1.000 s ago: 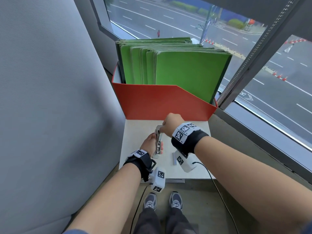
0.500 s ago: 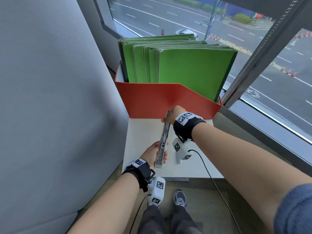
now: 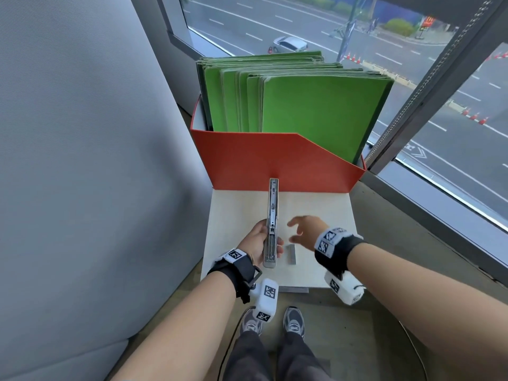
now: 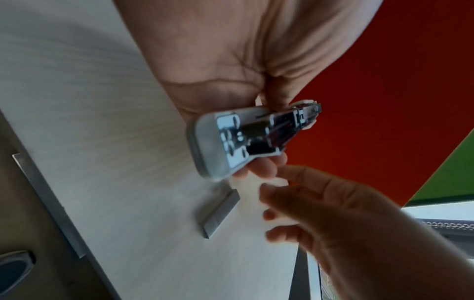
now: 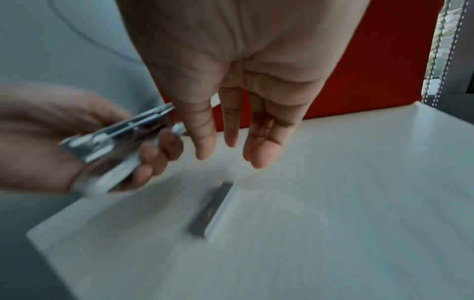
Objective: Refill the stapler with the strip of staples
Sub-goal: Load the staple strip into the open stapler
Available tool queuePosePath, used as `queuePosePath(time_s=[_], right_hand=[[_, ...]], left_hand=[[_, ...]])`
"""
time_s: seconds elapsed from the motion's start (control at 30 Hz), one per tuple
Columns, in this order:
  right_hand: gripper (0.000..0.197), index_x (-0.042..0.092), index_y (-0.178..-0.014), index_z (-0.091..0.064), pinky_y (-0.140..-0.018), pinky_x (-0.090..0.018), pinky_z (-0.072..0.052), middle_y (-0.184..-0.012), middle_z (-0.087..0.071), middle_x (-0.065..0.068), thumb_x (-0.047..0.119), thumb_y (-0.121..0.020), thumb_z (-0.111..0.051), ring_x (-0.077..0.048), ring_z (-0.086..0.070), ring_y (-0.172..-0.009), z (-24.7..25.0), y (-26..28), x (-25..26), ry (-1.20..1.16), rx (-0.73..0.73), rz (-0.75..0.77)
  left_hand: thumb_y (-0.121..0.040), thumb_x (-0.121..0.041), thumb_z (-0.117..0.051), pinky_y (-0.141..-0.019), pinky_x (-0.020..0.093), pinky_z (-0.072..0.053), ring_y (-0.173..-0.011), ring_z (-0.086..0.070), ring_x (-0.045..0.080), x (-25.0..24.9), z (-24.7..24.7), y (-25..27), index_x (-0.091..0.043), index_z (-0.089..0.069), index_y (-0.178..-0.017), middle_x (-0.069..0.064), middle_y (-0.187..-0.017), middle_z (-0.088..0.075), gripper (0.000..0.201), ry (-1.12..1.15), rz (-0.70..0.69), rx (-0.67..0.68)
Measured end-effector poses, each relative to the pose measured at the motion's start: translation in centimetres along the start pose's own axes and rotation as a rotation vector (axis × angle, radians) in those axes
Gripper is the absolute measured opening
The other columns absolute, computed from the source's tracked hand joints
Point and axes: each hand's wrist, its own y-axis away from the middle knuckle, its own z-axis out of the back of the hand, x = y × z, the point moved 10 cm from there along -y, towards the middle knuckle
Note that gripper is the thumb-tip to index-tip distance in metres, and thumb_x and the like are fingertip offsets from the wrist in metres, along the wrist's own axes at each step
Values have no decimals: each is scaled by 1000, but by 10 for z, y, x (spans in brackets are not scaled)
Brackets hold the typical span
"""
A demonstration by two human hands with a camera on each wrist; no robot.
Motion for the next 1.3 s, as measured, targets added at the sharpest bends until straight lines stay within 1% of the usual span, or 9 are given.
queuePosePath(time_s=[0.1,0.23,0.4,0.57,0.67,0.77,0.83,1.03,1.3], right_hand=[[56,20,-131,-49,-97,-35,-49,-126,-54,-7,29,-80,-69,-23,-58,-109,-28,8,-8,16,39,17],[53,15,-124,-55,-94,-34,-49,-123,-46,-8,18,-75,-74,-26,-57,-105,-43,9,-13,-21,-7,24],[29,15,-97,-61,-73,-27,-48,-104,-61,-6,6,-73,-74,-20,-56,-81,-36,5,-25,-220,-83,-16],[20,22,-76,-60,-61,-27,-52,-81,-66,-1,3,-76,-68,-20,-65,-73,11,8,-17,-412,-224,19],[24,22,-72,-59,-65,-33,-56,-77,-66,-3,1,-75,-69,-21,-69,-67,34,13,5,-563,-240,100],[24,23,-71,-58,-54,-20,-50,-75,-66,-3,4,-76,-71,-18,-68,-64,35,12,25,-584,-205,155],[20,20,-75,-60,-53,-17,-46,-76,-66,-3,4,-76,-71,-19,-67,-67,30,10,30,-557,-199,159],[19,22,-75,-61,-61,-23,-49,-77,-66,-3,6,-76,-71,-25,-69,-74,24,8,30,-536,-216,143],[22,22,-75,-60,-56,-19,-45,-75,-63,-1,2,-76,-68,-21,-65,-69,29,9,36,-516,-229,161]], left_hand=[[-98,-9,-30,-54,35,-50,-46,-62,24,2,-2,-3,-27,-49,-108,16,-74,-59,28,1,9,-13],[-94,0,-35,-46,33,-54,-47,-65,24,2,-3,-4,-21,-42,-122,20,-90,-57,36,16,13,-12],[-97,-5,-34,-49,31,-56,-54,-71,24,0,-2,-4,-18,-38,-130,19,-91,-64,36,-20,21,-19],[-99,-16,-32,-64,31,-54,-68,-71,25,1,-1,-3,-27,-41,-128,10,-89,-69,33,-104,45,-30],[-99,-18,-33,-68,32,-52,-71,-69,24,1,0,-2,-30,-42,-125,7,-88,-68,30,-114,56,-40],[-97,-17,-37,-60,27,-52,-65,-68,21,0,-1,-1,-29,-42,-123,8,-88,-67,29,-100,60,-34],[-97,-16,-38,-53,25,-53,-67,-65,24,-1,-1,0,-27,-42,-124,10,-87,-65,29,-80,56,-35],[-97,-12,-38,-45,22,-53,-70,-59,28,-4,-2,0,-19,-39,-132,13,-88,-60,35,-52,21,-17],[-97,-16,-38,-56,26,-52,-70,-63,25,1,1,-4,-24,-39,-132,9,-88,-64,36,-125,46,-20]])
